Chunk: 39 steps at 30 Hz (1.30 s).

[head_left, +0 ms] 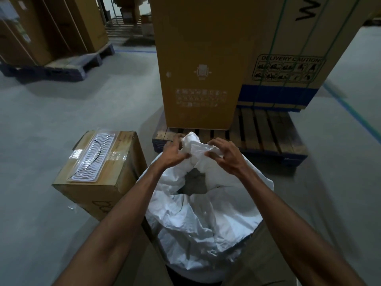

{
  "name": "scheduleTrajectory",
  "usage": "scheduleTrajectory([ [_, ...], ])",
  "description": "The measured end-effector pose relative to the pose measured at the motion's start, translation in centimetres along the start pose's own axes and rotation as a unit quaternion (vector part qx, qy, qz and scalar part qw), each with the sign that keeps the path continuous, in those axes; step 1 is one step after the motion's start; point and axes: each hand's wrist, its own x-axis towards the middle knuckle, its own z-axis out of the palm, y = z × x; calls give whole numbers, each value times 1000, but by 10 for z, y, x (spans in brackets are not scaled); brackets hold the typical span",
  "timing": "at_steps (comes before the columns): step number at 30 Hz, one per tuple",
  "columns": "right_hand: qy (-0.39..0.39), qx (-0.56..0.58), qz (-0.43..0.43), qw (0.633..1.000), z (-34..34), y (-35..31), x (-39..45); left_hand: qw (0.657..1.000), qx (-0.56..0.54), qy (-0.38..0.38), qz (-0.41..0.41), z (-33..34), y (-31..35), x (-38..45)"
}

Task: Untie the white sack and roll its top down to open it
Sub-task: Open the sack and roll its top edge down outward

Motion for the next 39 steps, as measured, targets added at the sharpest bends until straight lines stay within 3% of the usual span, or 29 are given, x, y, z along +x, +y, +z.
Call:
scheduleTrajectory([
  [5, 44, -43, 6, 998, -40, 2, 18, 995, 70, 39, 53, -40, 30, 6],
  [10, 99, -159, 5, 982, -66, -3, 29, 989, 103, 64, 90, -72, 56, 9],
  [16, 89, -268, 28, 959, -97, -12, 35, 989, 88, 101, 62, -96, 88, 6],
  [26, 151, -358, -84, 917, -150, -16, 50, 956, 238, 164, 57, -140, 121, 1],
  [29, 139, -345, -58, 927, -142, -18, 49, 948, 277, 149, 57, -129, 126, -5],
  [33, 57, -334, 30, 941, -105, -12, 36, 948, 289, 109, 70, -100, 108, -5],
  [36, 9, -297, 117, 948, -75, -6, 25, 956, 260, 99, 90, -88, 89, -5],
  [39, 8, -262, 132, 956, -50, -13, 23, 972, 201, 58, 105, -79, 74, -6],
])
